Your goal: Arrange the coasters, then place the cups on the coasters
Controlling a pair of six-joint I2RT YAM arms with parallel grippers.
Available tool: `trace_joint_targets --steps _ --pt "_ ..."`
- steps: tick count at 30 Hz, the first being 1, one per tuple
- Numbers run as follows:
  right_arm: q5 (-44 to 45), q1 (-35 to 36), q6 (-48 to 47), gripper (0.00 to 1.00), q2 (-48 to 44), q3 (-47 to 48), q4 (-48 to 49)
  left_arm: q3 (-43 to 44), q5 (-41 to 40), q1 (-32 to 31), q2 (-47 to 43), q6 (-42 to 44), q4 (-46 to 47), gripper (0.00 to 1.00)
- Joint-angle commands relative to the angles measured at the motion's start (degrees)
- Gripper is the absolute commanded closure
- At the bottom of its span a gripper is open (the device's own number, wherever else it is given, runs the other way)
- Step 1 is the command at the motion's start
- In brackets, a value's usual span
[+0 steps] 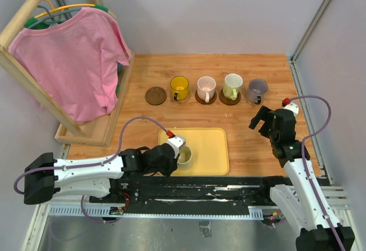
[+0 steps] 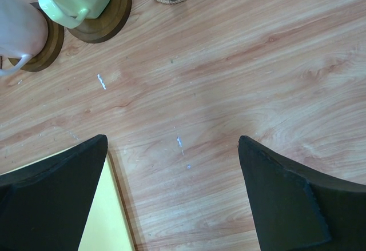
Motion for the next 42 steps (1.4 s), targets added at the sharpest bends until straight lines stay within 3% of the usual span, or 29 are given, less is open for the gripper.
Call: trace_joint_targets --steps 1,7,19,26,32,42 --pt "-1.04 -0.84 1.08 0.02 -0.03 -1.13 1.09 -0.19 -0.14 -0.23 0.36 0.03 1.05 0.99" --pt "-1.34 -0.84 0.79 0.02 -0.45 -1.27 1.27 3.99 -5.37 -0.3 -0.81 2.1 0.22 0.99" --pt "-0.61 -0.82 -0.79 0.02 -1.49 -2.12 1.39 13.38 -29.6 2.21 -1.25 10.37 3.46 1.0" --pt "-0.37 -0.84 -1.84 0.01 -1.45 -2.17 1.46 14.81 -24.26 20.98 -0.49 13.66 11.03 0.99" --pt "0.75 -0.84 -3.52 0.01 -1.36 -0.97 0.63 18.74 -18.45 34.38 6.81 15.33 15.32 0.99" --pt "0.15 -0.84 -4.6 0.01 0.02 -0.13 0.76 28.95 -9.29 44.46 23.38 14.46 19.0 1.0"
